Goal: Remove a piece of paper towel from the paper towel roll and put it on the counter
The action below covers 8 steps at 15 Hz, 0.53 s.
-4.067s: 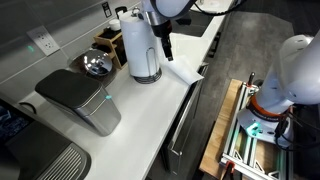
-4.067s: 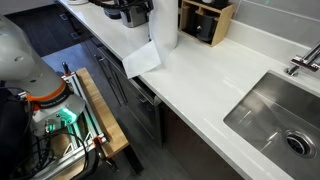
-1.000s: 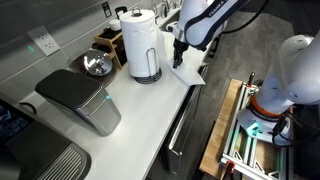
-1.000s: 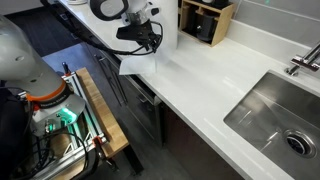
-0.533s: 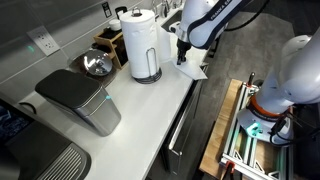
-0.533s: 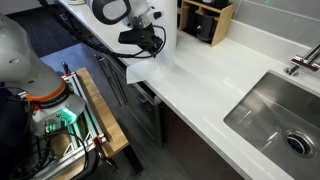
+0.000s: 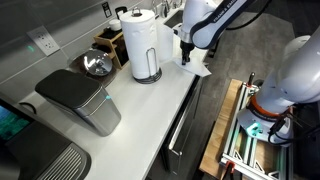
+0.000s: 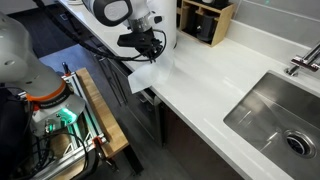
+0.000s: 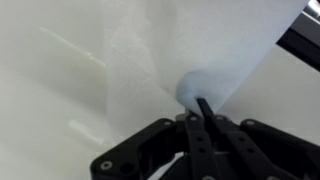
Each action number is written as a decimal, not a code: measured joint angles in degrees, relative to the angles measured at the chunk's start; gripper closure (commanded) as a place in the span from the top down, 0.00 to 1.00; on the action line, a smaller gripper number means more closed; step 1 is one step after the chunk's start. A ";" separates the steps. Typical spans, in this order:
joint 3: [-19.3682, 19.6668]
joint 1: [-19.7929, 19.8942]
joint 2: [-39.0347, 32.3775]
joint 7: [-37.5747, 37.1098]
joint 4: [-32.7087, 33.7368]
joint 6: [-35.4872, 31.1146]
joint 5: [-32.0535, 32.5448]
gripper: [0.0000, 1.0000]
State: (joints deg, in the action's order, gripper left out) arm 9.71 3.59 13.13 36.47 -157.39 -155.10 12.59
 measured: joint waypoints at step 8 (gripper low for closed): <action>-0.68 2.67 0.90 -3.87 0.38 8.67 5.94 0.09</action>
State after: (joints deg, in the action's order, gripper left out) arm 9.04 6.26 14.03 32.60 -157.01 -146.43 18.53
